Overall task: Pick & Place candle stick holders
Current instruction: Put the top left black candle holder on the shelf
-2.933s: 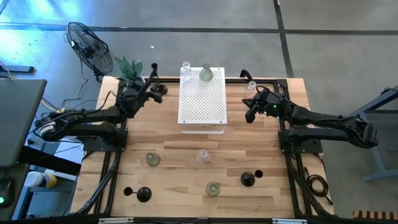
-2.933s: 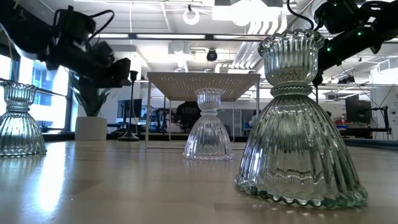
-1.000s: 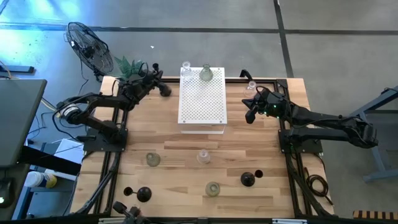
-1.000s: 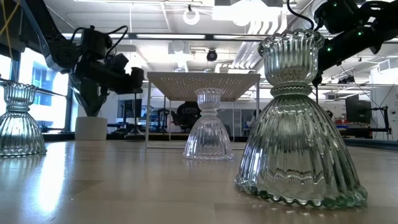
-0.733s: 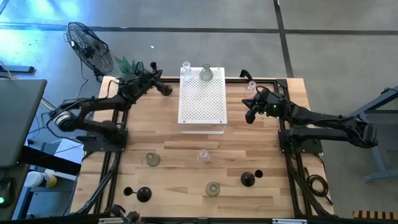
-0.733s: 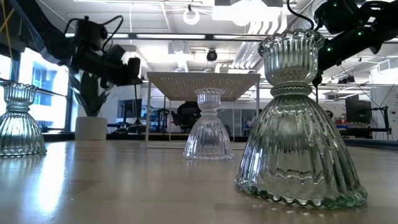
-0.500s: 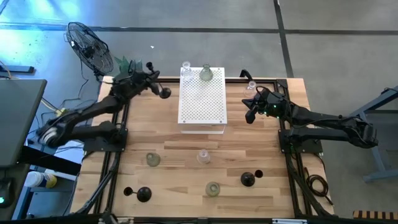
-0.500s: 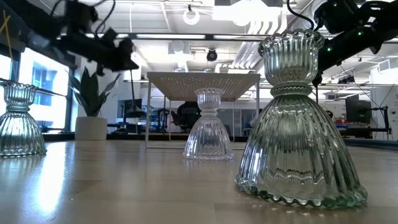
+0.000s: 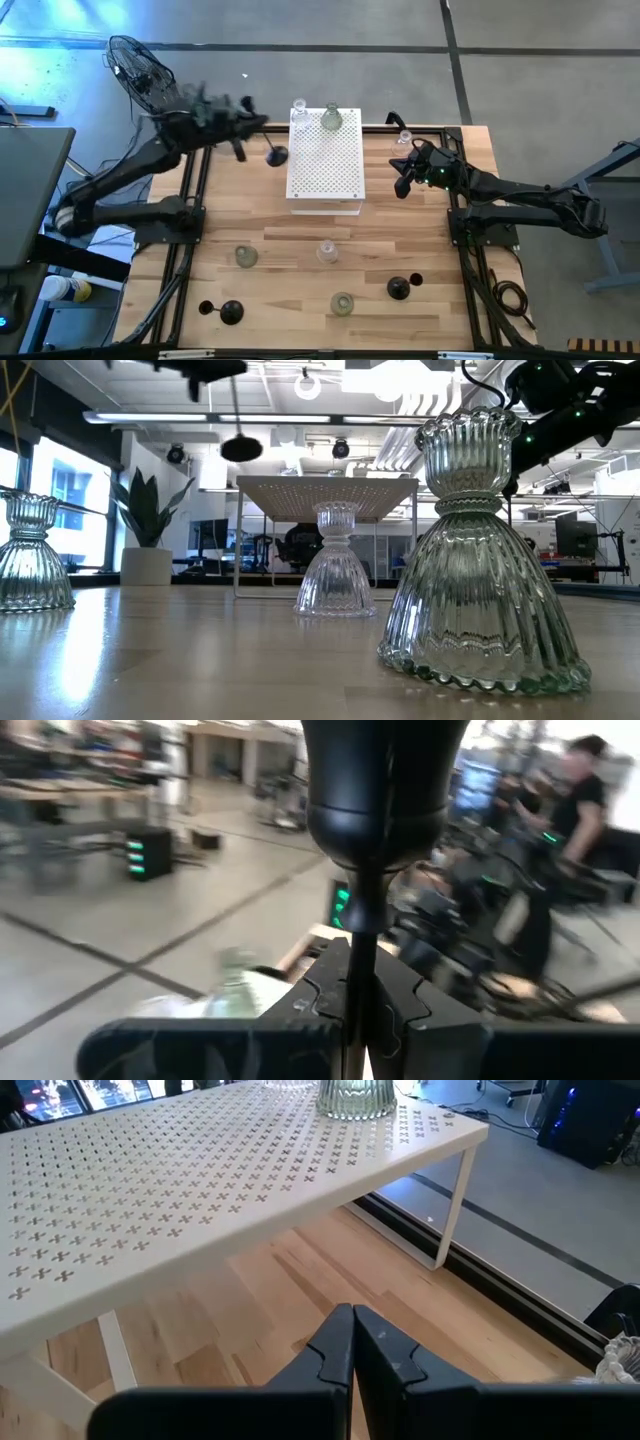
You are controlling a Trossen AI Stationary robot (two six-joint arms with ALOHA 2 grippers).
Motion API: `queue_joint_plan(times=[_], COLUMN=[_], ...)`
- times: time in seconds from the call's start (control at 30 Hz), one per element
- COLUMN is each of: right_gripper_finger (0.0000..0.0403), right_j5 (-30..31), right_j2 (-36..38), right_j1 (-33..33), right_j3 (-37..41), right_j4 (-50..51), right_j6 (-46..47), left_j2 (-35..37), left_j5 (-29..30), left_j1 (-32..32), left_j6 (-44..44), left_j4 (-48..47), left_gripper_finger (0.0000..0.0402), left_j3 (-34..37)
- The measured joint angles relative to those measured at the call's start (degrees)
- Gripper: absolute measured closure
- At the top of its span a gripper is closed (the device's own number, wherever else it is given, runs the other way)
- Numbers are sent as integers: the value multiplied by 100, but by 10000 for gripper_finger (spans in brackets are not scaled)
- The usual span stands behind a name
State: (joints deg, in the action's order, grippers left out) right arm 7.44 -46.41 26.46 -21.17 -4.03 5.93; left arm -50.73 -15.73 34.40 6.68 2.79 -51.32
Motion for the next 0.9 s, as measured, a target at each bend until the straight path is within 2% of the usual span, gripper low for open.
queue_joint_plan(times=[0.2,0.47,0.67,0.9], right_gripper_finger=[402,402,402,403], right_j5=[-1,-110,-161,-170], right_j2=[-2,0,0,0], right_j1=[2,1,0,0], right_j3=[0,0,0,0], right_j4=[-84,-101,-103,-102], right_j6=[2,46,48,14], left_j2=[-1362,-2872,-3482,-3709], left_j5=[84,21,94,245], left_j1=[-614,-628,-631,-628], left_j6=[-369,-603,-861,-991], left_j4=[661,1099,1013,1016], left_gripper_finger=[393,393,392,392], left_j3=[-406,-1366,-1943,-1973])
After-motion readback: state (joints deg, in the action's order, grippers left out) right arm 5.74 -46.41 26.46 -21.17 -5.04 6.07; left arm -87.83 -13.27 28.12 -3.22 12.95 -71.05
